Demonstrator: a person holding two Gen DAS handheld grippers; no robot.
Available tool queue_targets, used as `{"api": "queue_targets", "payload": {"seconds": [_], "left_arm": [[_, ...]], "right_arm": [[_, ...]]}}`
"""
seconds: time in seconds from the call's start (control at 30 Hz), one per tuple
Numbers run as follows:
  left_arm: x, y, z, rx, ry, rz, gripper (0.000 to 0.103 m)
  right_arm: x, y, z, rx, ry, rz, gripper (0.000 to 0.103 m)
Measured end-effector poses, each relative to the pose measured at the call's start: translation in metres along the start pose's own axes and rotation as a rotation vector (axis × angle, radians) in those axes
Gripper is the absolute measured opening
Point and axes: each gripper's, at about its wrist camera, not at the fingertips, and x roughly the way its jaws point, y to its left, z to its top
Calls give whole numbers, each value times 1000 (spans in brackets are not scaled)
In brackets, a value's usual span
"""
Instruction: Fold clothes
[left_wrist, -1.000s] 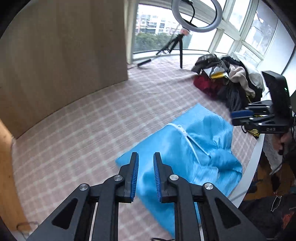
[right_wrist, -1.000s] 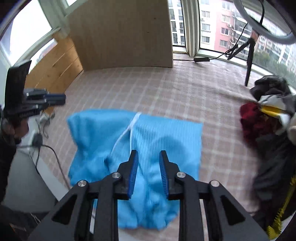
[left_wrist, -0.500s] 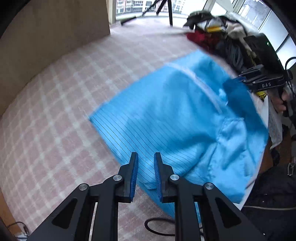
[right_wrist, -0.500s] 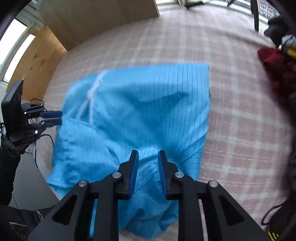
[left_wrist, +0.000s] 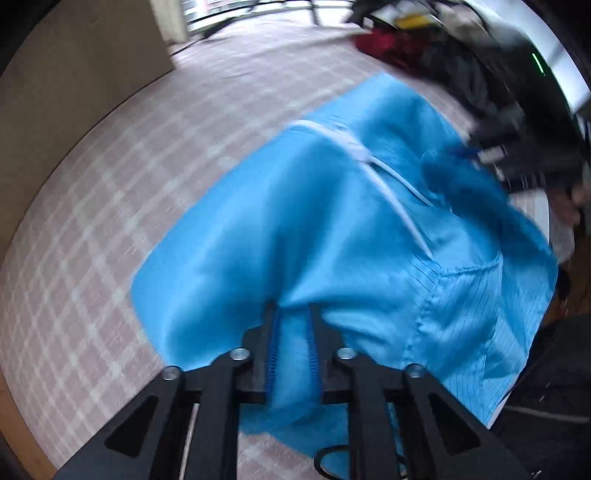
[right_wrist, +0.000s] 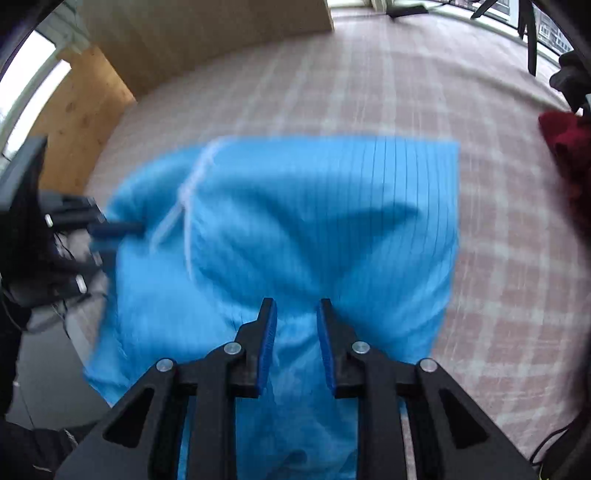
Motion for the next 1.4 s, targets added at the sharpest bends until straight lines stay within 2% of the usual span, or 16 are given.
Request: {"api": "queue_targets", "payload": {"seconds": [0.1,0.2,0.23,0.3,0.37,0.5,0.67,0.73,0.77,0.8,0.83,0.9,1.07,1.23,1.3,1.4], "left_arm": [[-39,14,-19,-62,-57,54,18],[-74,11,-40,-87,-94,62,20],[-82,5,-45,-90,-105,57,24],[-87,-11,-53,-86,-129,34,30],[-85,-36,-57,-78,-148,-31,33],[-62,-94,-60,-10,-130,-122,36],[-29,-123,-69,48,-65,-66,36],[-20,-121,-72,37,-51,-35,31],[-17,-117,-72,15,-41,-18,23],[-16,-112,-73,-13,-30,-11,9],[-17,-106,-74,-45,-21,-15,8],[-30,-100,-78,-70,-39,-13,6],[-65,-98,-94,-75,-100,5,6],[-37,-84,-102,-134,-30,7,10],[-39,-82,-103,-151,-34,9,11],[-60,-81,-107,-177,-101,5,11]], "right_arm": [[-24,0,-15,2,-36,-6,23],[-61,-3,-27,62,-112,36,23],[-72,0,-32,74,-140,49,26],[-90,15,-39,64,-189,65,41],[-98,37,-43,14,-213,56,58],[-93,81,-49,-111,-212,-19,59],[-57,87,-51,-194,-153,-243,60],[-50,75,-53,-153,-125,-229,57],[-46,68,-54,-129,-110,-212,41],[-43,62,-55,-104,-94,-195,26],[-40,55,-57,-79,-79,-177,5],[-47,45,-63,-34,-77,-83,5],[-68,35,-85,-15,-106,23,5],[-48,32,-98,-14,-33,10,7],[-66,23,-108,25,-71,7,11],[-100,7,-126,93,-154,6,27]]}}
